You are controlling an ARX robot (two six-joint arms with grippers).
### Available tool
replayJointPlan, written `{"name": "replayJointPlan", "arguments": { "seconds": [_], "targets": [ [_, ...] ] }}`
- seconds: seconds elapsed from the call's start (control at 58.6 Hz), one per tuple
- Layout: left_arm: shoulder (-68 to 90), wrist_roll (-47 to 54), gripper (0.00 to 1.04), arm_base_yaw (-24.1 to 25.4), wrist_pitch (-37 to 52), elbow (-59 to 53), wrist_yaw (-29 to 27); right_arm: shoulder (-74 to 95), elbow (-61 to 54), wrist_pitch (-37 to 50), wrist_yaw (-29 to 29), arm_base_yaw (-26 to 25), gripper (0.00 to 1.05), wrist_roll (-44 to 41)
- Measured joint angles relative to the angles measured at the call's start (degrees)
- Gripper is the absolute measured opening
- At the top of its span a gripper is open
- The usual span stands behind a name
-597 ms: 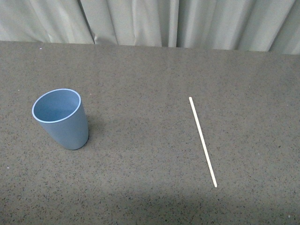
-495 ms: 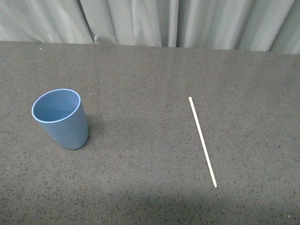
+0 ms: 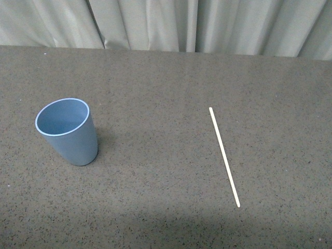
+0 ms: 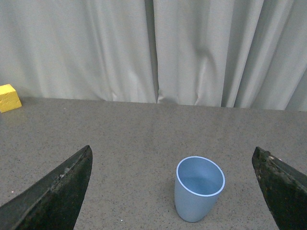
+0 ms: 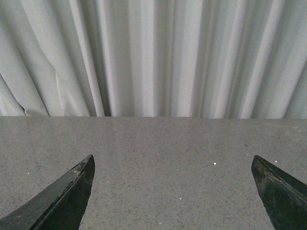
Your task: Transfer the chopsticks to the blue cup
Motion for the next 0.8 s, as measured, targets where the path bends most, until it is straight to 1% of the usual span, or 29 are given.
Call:
{"name": "replayJointPlan", "arguments": {
  "seconds": [0.307,0.341,0.358,0.375,0.427,0.478,0.512,0.597,0.717,0.802],
  "targets": [
    [0.0,0.0,0.98,0.0,0.0,0.0,0.0,0.0,0.0,0.0,0.0,0.0,0.95,0.0],
    [0.0,0.0,0.98,0.0,0.0,0.0,0.0,0.4,0.1,-0.3,1.6,0.5,0.95,-1.0],
    [0.0,0.0,0.98,0.0,0.0,0.0,0.0,1.4,0.4,-0.5,4.1,0.9,0.95,-2.5],
    [0.0,0.0,0.98,0.0,0.0,0.0,0.0,3.4,0.9,-0.5,6.2,1.1,0.95,-4.0],
    [0.0,0.0,0.98,0.0,0.0,0.0,-0.2,9.5,2.2,1.4,7.6,1.0,0.95,-5.9],
    [0.0,0.0,0.98,0.0,0.0,0.0,0.0,18.7,3.9,6.2,6.4,0.7,0.95,-7.5],
    [0.0,0.0,0.98,0.0,0.0,0.0,0.0,28.4,6.2,11.2,5.0,1.2,0.95,-7.7],
    [0.0,0.0,0.98,0.0,0.0,0.0,0.0,43.5,11.3,16.3,3.0,3.2,0.95,-7.6],
    [0.0,0.0,0.98,0.0,0.0,0.0,0.0,62.0,19.3,15.8,1.5,6.9,0.95,-6.6],
    [0.0,0.0,0.98,0.0,0.0,0.0,0.0,74.2,26.6,12.1,0.8,9.6,0.95,-4.7]
  ]
}}
